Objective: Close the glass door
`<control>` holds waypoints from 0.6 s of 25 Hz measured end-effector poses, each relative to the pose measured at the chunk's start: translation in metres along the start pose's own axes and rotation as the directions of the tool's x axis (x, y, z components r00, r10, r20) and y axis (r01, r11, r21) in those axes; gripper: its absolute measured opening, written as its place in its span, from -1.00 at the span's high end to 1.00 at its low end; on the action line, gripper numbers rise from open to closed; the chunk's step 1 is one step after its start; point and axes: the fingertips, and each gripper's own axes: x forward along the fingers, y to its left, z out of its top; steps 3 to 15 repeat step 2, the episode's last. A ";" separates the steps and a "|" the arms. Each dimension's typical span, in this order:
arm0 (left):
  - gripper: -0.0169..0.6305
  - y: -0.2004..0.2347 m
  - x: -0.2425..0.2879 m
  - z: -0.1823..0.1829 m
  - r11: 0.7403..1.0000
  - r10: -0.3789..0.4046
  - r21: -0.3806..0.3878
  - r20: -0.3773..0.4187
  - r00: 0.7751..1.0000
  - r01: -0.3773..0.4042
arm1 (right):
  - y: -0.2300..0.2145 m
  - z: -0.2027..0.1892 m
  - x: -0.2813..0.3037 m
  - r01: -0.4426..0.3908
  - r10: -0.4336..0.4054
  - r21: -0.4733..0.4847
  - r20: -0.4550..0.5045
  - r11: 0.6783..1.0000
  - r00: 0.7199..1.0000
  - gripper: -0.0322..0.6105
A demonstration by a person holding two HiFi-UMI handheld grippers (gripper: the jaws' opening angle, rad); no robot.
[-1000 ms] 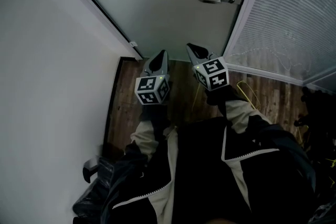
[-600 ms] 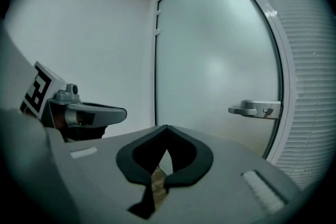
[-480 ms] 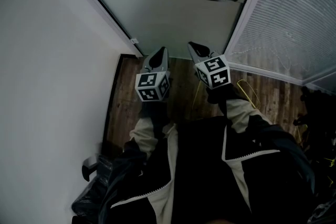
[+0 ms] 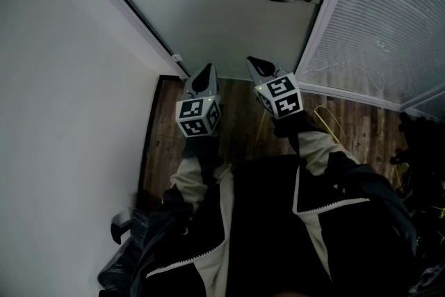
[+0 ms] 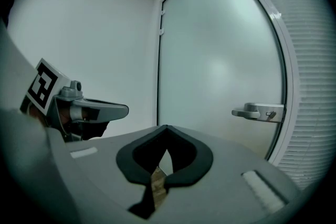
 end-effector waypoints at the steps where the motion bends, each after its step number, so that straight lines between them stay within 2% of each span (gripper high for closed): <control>1: 0.95 0.002 -0.001 0.001 1.000 0.004 0.000 0.002 1.000 -0.004 | 0.001 0.000 0.001 -0.002 0.002 0.000 -0.001 1.000 1.000 0.89; 15: 0.95 0.004 -0.002 0.001 1.000 0.008 0.000 0.005 1.000 -0.008 | 0.003 0.000 0.001 -0.004 0.004 0.001 -0.002 1.000 1.000 0.89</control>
